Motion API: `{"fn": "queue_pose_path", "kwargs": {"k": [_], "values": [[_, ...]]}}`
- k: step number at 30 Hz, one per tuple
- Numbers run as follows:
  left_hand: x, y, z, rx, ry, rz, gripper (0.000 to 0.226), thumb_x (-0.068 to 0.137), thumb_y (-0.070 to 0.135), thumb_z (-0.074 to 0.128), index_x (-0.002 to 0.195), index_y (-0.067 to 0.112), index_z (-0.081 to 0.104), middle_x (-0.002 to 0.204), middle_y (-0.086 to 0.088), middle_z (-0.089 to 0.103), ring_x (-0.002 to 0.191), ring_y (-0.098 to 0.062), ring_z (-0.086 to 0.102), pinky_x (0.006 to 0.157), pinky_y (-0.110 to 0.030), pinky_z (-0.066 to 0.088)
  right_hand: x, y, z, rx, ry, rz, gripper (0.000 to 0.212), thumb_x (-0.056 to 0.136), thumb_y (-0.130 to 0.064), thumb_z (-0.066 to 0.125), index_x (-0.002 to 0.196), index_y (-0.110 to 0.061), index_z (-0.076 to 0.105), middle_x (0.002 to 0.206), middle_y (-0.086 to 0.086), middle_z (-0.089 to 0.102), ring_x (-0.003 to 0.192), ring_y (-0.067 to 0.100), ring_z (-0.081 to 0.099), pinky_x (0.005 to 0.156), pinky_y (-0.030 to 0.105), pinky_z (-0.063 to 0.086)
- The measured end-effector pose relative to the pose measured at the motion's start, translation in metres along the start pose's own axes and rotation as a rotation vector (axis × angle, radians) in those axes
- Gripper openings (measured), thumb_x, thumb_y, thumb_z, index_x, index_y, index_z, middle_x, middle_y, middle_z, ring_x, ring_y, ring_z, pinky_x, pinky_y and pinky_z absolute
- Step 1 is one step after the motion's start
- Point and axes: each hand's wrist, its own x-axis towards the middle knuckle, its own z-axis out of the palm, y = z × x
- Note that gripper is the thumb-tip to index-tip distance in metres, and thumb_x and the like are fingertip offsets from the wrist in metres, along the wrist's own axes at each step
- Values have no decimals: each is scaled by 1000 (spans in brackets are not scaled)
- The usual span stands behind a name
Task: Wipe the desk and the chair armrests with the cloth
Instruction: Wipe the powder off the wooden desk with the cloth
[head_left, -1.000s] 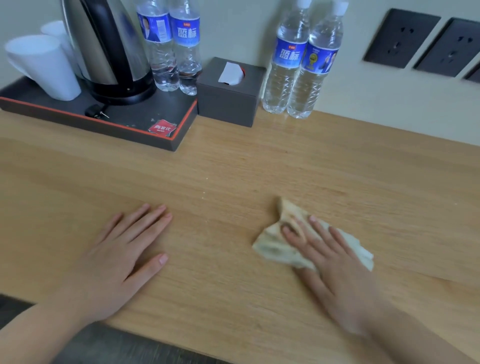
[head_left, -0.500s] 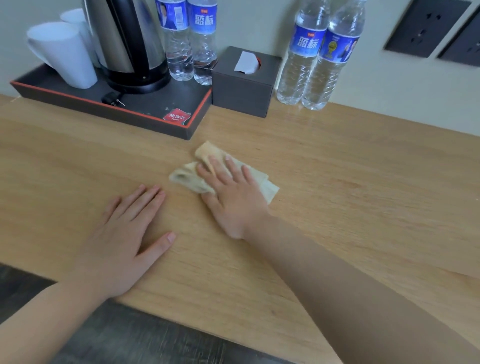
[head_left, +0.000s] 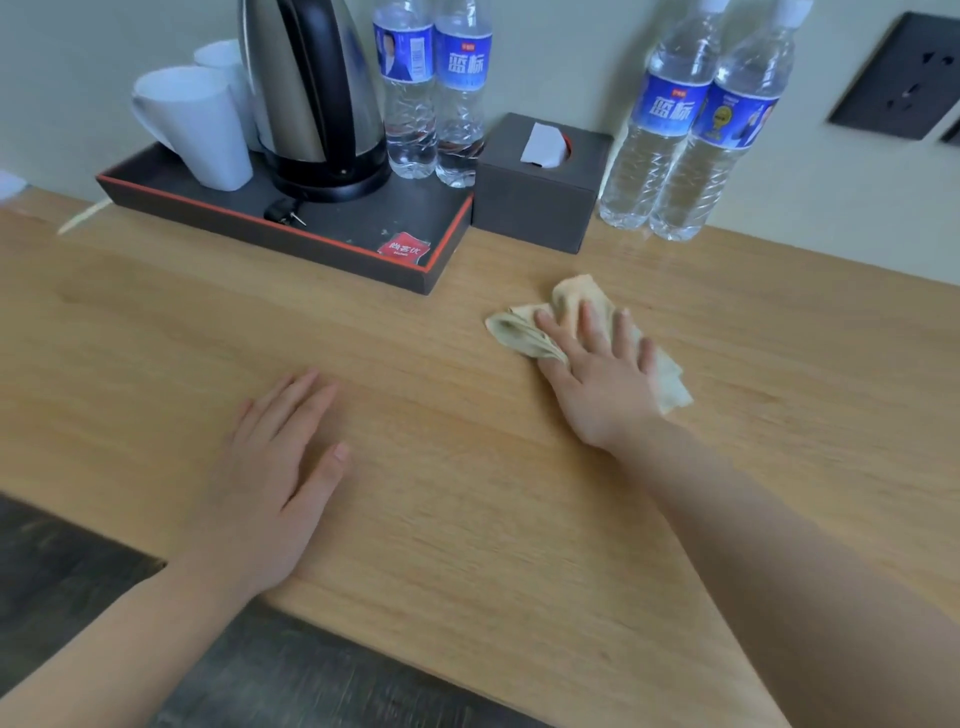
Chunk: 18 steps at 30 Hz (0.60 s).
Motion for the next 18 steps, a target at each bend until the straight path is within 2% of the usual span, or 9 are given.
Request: {"fn": "queue_pose_path", "kwargs": {"k": [2,5,9,11,13,14,16,17,18], "values": [[2,1,-1,-63,54,-52,65,90,51,27,144,15,36,152,7,26,143,-8,15,119,-38,7,21,-34,4,-4,-49,14,51,97,-51,13,147,-49,2,160,-2,-10,143,33,-19,112,57,-13],[1,0,0,-168,117,-72,64,91,54,25,144,19,36,149,14,25,141,-3,17,117,-36,11,11,-92,18,-55,-78,-148,53,98,-48,12,149,-42,1,160,-3,-10,143,32,-19,112,57,-12],[1,-20,3,-370,182,-74,52,91,66,27,138,45,38,146,31,31,139,1,25,116,-31,19,-63,-123,35,7,-31,-418,56,97,-45,20,150,-37,3,160,-4,-7,143,28,-23,112,53,-17],[2,-35,6,-428,169,-97,52,90,67,33,138,46,38,147,25,36,139,-4,28,114,-42,21,-103,-111,35,1,-50,-489,58,96,-45,23,150,-36,2,160,-6,-5,143,26,-23,112,50,-18],[5,-47,11,-363,118,-111,56,89,67,35,140,44,37,149,22,35,140,-8,28,113,-54,21,-134,-88,30,-4,-98,-489,61,93,-45,25,149,-36,4,160,-8,-2,144,22,-21,114,48,-16],[7,-48,14,-275,84,-92,56,89,67,34,140,44,36,150,24,31,141,-8,27,112,-57,21,-147,-73,27,-26,-106,-452,63,89,-45,26,149,-37,9,160,-10,4,145,22,-13,116,49,-11],[12,-33,22,-134,16,-21,55,91,66,29,141,46,31,152,27,23,143,-8,21,114,-56,17,-167,-38,16,-59,-81,-307,65,78,-46,30,143,-38,35,152,-12,30,143,20,22,114,48,13],[16,-17,27,-95,-20,22,54,91,65,27,142,48,28,153,29,20,143,-7,19,117,-50,12,-176,-18,9,-47,-58,-219,65,74,-47,32,137,-36,46,146,-12,43,136,20,38,107,42,23],[19,3,33,-64,-54,74,53,92,65,25,142,48,26,152,32,16,143,-4,16,119,-40,7,-185,2,3,-26,-32,-137,65,73,-46,35,134,-34,51,142,-9,48,130,22,45,102,39,26]]}}
